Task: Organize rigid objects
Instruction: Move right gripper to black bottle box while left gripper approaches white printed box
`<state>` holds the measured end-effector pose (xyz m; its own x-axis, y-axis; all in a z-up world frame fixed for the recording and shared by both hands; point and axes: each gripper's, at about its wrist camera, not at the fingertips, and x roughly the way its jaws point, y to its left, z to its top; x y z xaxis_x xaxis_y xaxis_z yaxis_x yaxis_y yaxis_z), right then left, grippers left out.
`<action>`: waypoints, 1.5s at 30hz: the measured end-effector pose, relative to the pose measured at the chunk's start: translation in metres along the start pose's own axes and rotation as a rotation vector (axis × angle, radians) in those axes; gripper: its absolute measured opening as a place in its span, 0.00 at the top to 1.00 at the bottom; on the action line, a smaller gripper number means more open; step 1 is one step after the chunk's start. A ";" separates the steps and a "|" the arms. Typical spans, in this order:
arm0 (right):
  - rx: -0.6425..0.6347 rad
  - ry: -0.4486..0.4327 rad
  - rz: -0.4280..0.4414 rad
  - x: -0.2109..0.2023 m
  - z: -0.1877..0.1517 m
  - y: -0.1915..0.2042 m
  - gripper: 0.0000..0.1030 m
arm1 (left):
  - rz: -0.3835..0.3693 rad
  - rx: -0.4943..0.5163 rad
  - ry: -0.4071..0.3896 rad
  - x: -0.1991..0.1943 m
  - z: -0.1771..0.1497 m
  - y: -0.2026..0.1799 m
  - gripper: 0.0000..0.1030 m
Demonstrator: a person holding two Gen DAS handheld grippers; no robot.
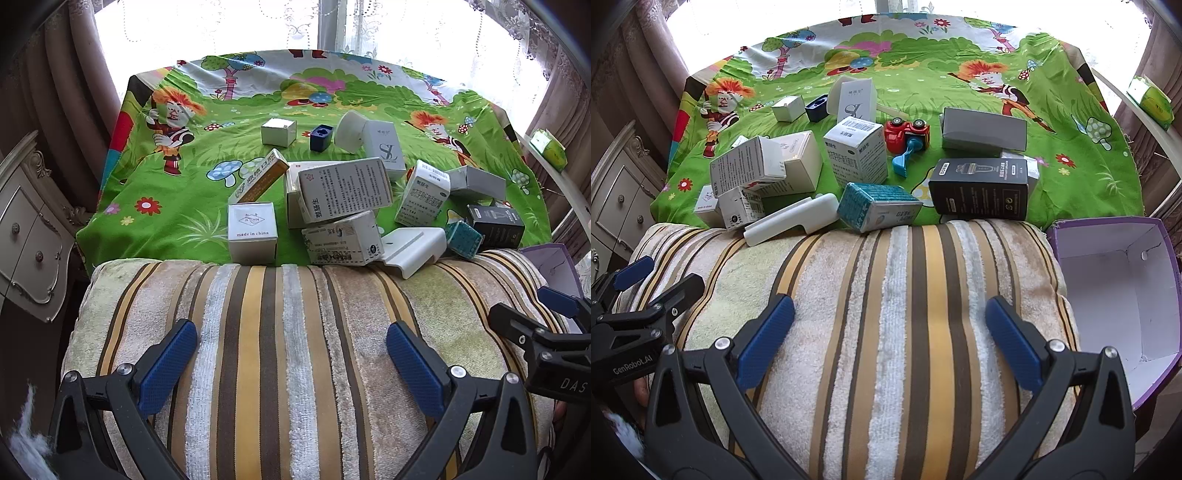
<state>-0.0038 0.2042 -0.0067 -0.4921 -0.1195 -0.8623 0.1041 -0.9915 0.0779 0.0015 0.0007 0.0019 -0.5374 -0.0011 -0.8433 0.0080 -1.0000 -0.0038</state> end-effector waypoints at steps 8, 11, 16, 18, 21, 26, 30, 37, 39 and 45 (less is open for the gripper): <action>-0.004 0.011 -0.012 0.002 0.005 0.004 0.00 | -0.033 -0.015 -0.012 0.000 0.001 0.005 0.00; -0.015 0.026 0.019 0.000 0.007 0.000 0.00 | -0.039 -0.014 -0.015 -0.001 0.000 0.005 0.00; -0.015 0.020 0.052 -0.002 0.006 -0.004 0.00 | -0.051 -0.025 -0.022 -0.002 0.000 0.008 0.00; -0.009 0.007 0.065 -0.004 0.005 -0.006 0.00 | -0.054 -0.030 -0.027 -0.003 0.000 0.008 0.00; -0.011 0.002 0.086 -0.006 0.006 -0.009 0.00 | -0.063 -0.041 -0.041 -0.006 0.002 0.010 0.00; 0.019 -0.019 0.129 -0.009 0.007 -0.020 0.00 | -0.091 -0.093 -0.060 -0.008 0.012 0.019 0.02; 0.053 -0.048 0.180 -0.015 0.010 -0.030 0.00 | -0.090 -0.099 -0.072 -0.008 0.024 0.017 0.02; 0.154 -0.066 0.157 -0.015 0.019 -0.059 0.00 | -0.098 -0.105 -0.082 -0.001 0.047 0.007 0.02; 0.147 -0.053 0.129 -0.012 0.022 -0.062 0.00 | -0.098 -0.113 -0.083 0.001 0.053 0.005 0.02; 0.120 -0.096 0.025 -0.013 0.033 -0.074 0.00 | -0.107 -0.138 -0.070 0.013 0.072 -0.007 0.02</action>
<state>-0.0341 0.2777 0.0154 -0.5719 -0.1429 -0.8078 0.0158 -0.9865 0.1632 -0.0664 0.0072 0.0300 -0.5987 0.1001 -0.7947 0.0607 -0.9836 -0.1697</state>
